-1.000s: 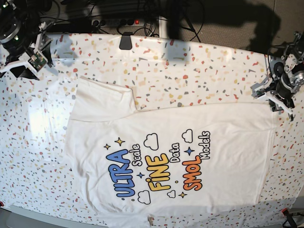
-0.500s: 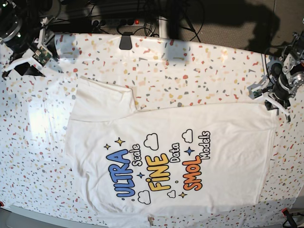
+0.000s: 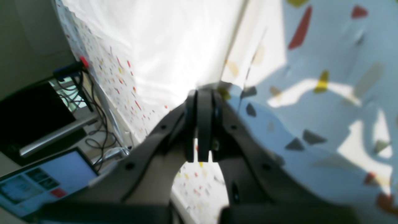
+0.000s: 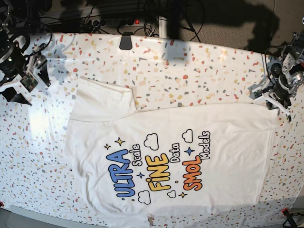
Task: Fold the T-shirt properly
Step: 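Lower both grippers and pinch the shirt's shoulder edges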
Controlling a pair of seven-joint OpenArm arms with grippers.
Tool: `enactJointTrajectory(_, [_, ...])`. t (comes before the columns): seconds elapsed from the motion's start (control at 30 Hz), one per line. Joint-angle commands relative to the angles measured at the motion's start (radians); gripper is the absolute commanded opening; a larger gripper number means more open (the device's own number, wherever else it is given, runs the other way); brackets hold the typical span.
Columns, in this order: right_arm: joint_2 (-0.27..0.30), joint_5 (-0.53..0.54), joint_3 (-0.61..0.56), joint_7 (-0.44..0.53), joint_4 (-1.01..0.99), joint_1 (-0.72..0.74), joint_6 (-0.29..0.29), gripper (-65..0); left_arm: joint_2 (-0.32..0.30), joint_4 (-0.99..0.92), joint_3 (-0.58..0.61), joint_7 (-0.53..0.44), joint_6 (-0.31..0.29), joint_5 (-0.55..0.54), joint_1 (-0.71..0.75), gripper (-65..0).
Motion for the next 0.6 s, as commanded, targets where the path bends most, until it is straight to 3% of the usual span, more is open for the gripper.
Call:
enactJointTrajectory(0.0, [0.021, -0.027, -0.006, 0.040, -0.001, 0.014, -0.007, -22.8, -0.016, 0.010, -0.011, -0.015, 0.018, 0.004, -0.019, -65.0])
enactJointTrajectory(0.27, [0.033, -0.355, -0.306, 0.071, -0.025, 0.109, -0.007, -22.8, 0.013, 0.011, -0.011, -0.010, 0.018, 0.004, -0.019, -65.0])
enactJointTrajectory(0.43, [0.027, -0.438, -0.473, 0.041, -0.066, 0.166, -0.007, -22.8, 0.013, 0.011, -0.011, 0.021, 0.017, 0.004, -0.019, -65.0])
enactJointTrajectory(0.57, [-0.018, -0.504, -0.547, 0.038, -0.174, 0.236, -0.007, -22.8, 0.013, 0.011, -0.011, 0.020, 0.018, 0.004, -0.019, -65.0])
